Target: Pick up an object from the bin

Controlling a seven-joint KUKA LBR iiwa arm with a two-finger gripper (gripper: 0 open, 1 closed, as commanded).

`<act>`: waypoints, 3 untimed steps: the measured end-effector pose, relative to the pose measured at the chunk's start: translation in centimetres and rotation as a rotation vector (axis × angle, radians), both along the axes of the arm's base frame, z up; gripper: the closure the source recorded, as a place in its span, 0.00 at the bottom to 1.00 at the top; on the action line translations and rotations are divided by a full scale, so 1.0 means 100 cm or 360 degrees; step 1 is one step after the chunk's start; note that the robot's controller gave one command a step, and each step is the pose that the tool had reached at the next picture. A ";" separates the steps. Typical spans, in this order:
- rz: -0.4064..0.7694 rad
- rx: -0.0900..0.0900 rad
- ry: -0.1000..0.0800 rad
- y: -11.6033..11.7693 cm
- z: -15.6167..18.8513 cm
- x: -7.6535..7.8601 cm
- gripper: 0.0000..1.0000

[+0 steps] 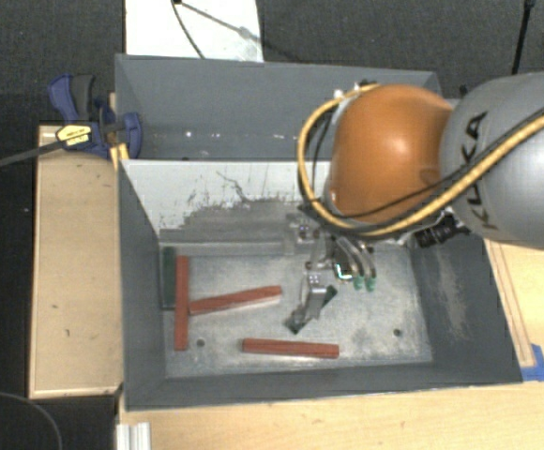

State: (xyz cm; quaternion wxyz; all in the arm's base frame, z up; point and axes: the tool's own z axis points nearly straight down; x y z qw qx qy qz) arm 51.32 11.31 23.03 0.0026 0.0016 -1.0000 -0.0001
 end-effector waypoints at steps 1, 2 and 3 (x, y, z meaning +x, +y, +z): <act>0.0168 0.0000 0.0000 0.066 -0.164 0.039 0.00; 0.0115 0.0000 -0.0006 0.052 -0.128 0.018 0.00; 0.0141 0.0002 -0.0015 0.049 -0.130 0.023 0.00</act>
Offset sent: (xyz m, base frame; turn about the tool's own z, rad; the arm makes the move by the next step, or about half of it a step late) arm 0.0407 0.0648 -0.1603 -0.1025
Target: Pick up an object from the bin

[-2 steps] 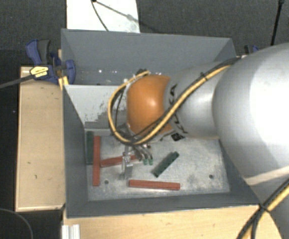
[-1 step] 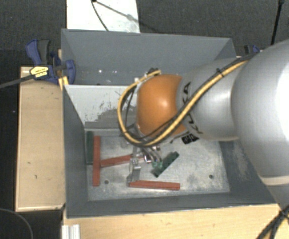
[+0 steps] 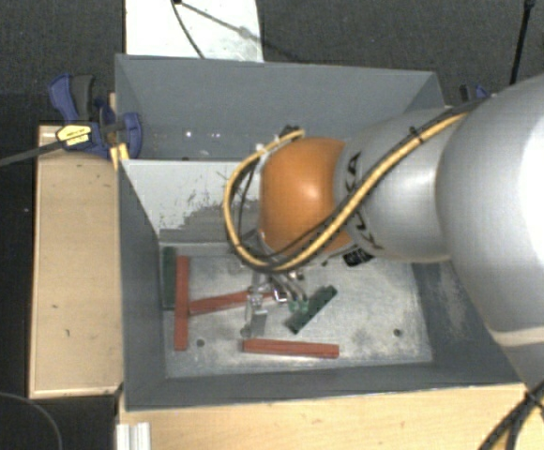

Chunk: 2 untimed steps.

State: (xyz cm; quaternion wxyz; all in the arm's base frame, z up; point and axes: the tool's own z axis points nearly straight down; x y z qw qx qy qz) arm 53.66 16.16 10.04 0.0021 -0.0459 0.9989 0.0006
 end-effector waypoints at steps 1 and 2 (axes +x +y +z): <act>-0.0151 -0.0001 0.0011 -0.007 -0.030 -0.005 0.00; -0.0156 0.0000 0.0008 -0.007 -0.029 -0.004 0.00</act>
Offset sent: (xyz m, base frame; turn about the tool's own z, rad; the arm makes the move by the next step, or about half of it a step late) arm -0.0047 -0.0071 -0.0304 0.0951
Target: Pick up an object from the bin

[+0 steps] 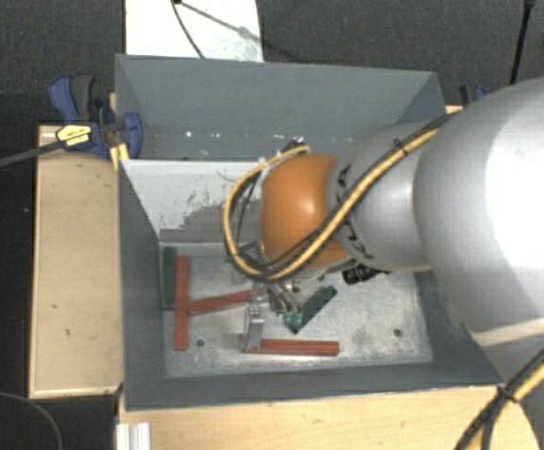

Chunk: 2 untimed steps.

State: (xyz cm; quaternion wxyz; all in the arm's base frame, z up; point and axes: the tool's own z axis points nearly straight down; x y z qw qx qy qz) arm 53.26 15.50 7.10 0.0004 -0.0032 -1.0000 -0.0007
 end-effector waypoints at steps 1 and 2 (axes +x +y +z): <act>-0.0001 0.0000 0.0001 0.000 0.000 0.000 1.00; -0.0004 0.0002 -0.0011 0.000 0.042 0.001 1.00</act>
Offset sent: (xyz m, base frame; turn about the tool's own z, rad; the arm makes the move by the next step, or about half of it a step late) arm 0.0000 0.0000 0.0000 0.0000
